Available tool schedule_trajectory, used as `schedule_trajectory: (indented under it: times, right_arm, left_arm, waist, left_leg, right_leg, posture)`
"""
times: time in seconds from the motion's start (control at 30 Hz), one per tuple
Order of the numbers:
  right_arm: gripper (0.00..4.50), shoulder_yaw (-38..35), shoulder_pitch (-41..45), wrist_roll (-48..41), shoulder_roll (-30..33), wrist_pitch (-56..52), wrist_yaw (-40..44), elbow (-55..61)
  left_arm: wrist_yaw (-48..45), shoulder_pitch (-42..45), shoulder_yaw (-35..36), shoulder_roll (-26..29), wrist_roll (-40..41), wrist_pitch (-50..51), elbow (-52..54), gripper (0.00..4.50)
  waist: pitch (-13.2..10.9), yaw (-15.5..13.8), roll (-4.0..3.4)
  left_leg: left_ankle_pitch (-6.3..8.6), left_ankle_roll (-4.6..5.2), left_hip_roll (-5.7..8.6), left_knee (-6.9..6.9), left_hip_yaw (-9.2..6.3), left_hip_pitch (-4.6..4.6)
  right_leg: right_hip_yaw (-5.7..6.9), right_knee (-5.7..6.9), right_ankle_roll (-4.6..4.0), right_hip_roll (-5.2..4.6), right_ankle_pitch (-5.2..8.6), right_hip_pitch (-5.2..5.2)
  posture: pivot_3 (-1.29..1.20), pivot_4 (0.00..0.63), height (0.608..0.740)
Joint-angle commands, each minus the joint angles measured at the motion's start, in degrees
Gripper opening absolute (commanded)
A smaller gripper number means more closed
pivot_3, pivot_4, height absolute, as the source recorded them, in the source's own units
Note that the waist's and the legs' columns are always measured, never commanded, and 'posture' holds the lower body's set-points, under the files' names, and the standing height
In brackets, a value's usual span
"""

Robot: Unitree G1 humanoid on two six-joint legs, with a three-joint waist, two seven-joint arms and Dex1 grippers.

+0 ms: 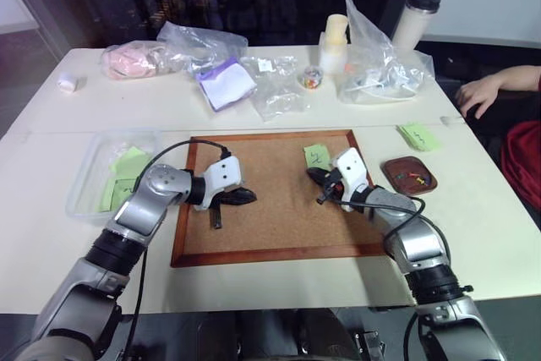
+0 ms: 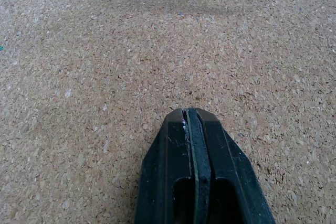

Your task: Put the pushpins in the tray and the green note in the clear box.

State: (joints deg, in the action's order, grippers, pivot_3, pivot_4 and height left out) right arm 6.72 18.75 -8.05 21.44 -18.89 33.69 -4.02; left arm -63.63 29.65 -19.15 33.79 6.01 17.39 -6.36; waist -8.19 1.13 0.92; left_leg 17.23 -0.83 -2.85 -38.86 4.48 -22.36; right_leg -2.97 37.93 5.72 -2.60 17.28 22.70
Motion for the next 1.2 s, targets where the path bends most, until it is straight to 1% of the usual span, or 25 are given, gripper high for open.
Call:
schedule_trajectory:
  times: [0.03, 0.2, 0.3, 0.43, 0.63, 0.7, 0.73, 0.83, 0.93, 1.0, 1.03, 1.07, 1.2]
  right_arm:
    - [0.03, -0.04, -0.71, 0.62, 0.16, -2.23, -0.57, -0.22]
    - [0.03, -3.60, 0.59, -1.80, -0.73, 0.68, -1.53, 3.66]
    - [0.03, -3.22, 0.71, -1.27, 0.62, 2.18, -0.45, 6.67]
    - [0.03, -4.11, 0.86, -2.65, 0.98, 1.41, -0.22, 10.80]
    - [0.03, -4.79, 0.75, -3.09, 1.42, 0.32, -0.02, 13.80]
    - [0.03, -4.81, 0.65, -3.05, 1.63, 0.17, -0.07, 14.20]
    - [0.03, -4.84, 0.54, -2.98, 1.88, 0.11, -0.03, 14.48]
    - [0.00, -4.92, 0.30, -2.87, 2.57, 0.01, 0.22, 15.14]
    - [0.00, -4.95, 0.19, -2.78, 3.36, 0.17, 0.51, 15.49]
    - [0.00, -5.05, 0.20, -2.71, 3.84, 0.34, 0.70, 15.67]
    - [0.00, -5.10, 0.25, -2.74, 4.00, 0.35, 0.79, 15.80]
    - [0.00, -5.11, 0.34, -2.79, 4.14, 0.35, 0.87, 15.99]
    - [0.00, -4.84, 0.83, -2.66, 4.30, 0.49, 0.89, 16.59]
  left_arm:
    - [-0.02, -1.44, -1.97, 0.85, -2.98, 1.66, -3.60, 0.00]
    - [0.07, -0.87, -2.07, 0.62, -3.03, 1.27, -4.29, 0.00]
    - [0.11, -0.74, -2.17, 0.45, -3.14, 1.03, -4.57, 0.00]
    - [-0.07, -0.82, -2.28, 0.39, -3.26, 0.66, -5.07, 0.00]
    - [-0.23, -0.51, -2.17, 0.15, -2.97, 0.93, -4.83, 0.00]
    - [-0.56, 0.11, -0.64, -0.14, -0.99, 2.56, -3.71, 0.00]
    - [-1.54, 1.04, 1.56, -0.18, 2.30, 5.72, -1.88, 0.00]
    - [-4.86, 3.07, 5.10, 0.91, 8.45, 11.56, 2.57, 1.01]
    - [-4.94, 5.95, 7.84, 1.07, 11.46, 14.99, 3.18, 2.41]
    - [-4.40, 9.22, 10.36, 0.37, 13.47, 16.83, 1.31, 3.53]
    - [-4.12, 10.93, 11.52, -0.10, 14.39, 17.49, 0.10, 4.06]
    - [-3.82, 12.73, 12.87, -0.79, 15.66, 18.53, -1.26, 4.47]
    - [-1.82, 17.87, 16.14, -4.25, 18.45, 21.01, -6.76, 4.47]
  waist:
    - [0.01, -0.01, 0.01]
    - [0.00, -0.07, 0.00]
    - [-0.05, -0.11, -0.06]
    - [-0.05, -0.14, -0.06]
    - [-0.05, -0.14, -0.05]
    - [-0.05, -0.15, -0.05]
    - [-0.06, -0.15, -0.04]
    - [-0.19, -0.01, 0.00]
    - [-0.23, -0.10, -0.02]
    - [-0.33, -0.29, 0.01]
    - [-0.42, -0.44, 0.04]
    - [-0.45, -0.49, 0.04]
    - [-0.54, -0.38, 0.06]
  left_leg:
    - [0.00, 0.00, 0.00, 0.00, 0.00, 0.00]
    - [0.00, 0.00, 0.00, 0.00, 0.00, 0.00]
    - [0.00, 0.00, 0.00, 0.00, 0.02, -0.04]
    - [0.00, 0.00, 0.00, 0.00, 0.01, -0.06]
    - [0.00, 0.00, 0.00, 0.00, 0.01, -0.05]
    - [0.00, 0.00, 0.00, 0.00, 0.01, -0.05]
    - [0.00, 0.00, 0.00, 0.00, 0.01, -0.05]
    - [0.00, 0.00, 0.00, 0.00, 0.01, -0.17]
    - [-0.01, -0.01, 0.00, -0.03, -0.02, -0.70]
    - [-0.02, -0.01, 0.01, -0.15, -0.07, -1.12]
    - [-0.02, -0.02, 0.02, -0.16, -0.05, -1.15]
    - [-0.02, -0.02, 0.03, -0.17, -0.05, -1.17]
    - [-0.01, -0.01, 0.08, -0.18, -0.02, -1.16]
  right_leg:
    - [0.00, 0.00, 0.00, 0.00, 0.00, 0.00]
    - [0.00, 0.00, 0.00, 0.00, 0.00, 0.00]
    - [0.00, 0.00, 0.00, -0.02, 0.00, 0.04]
    - [0.00, 0.00, 0.01, -0.03, 0.00, 0.06]
    - [0.00, 0.00, 0.00, -0.03, 0.00, 0.05]
    - [0.00, 0.00, 0.00, -0.03, 0.00, 0.05]
    - [0.00, 0.00, 0.00, -0.03, 0.00, 0.05]
    - [0.00, 0.01, 0.00, -0.02, 0.00, 0.18]
    - [0.01, 0.05, 0.02, 0.00, -0.01, 0.71]
    - [0.04, 0.12, 0.04, 0.01, -0.02, 1.10]
    - [0.04, 0.11, 0.04, -0.01, -0.02, 1.12]
    - [0.05, 0.09, 0.04, -0.02, -0.02, 1.11]
    - [0.05, 0.05, 0.05, -0.06, -0.03, 1.07]
  posture:
    - [0.00, 0.150, 0.734]
    - [0.00, 0.150, 0.734]
    - [0.00, 0.150, 0.734]
    - [0.00, 0.150, 0.734]
    - [0.00, 0.150, 0.734]
    - [0.00, 0.150, 0.734]
    - [0.00, 0.150, 0.734]
    - [0.00, 0.150, 0.734]
    - [0.00, 0.150, 0.734]
    - [0.00, 0.150, 0.734]
    - [0.00, 0.150, 0.734]
    - [0.00, 0.150, 0.734]
    - [0.00, 0.150, 0.734]
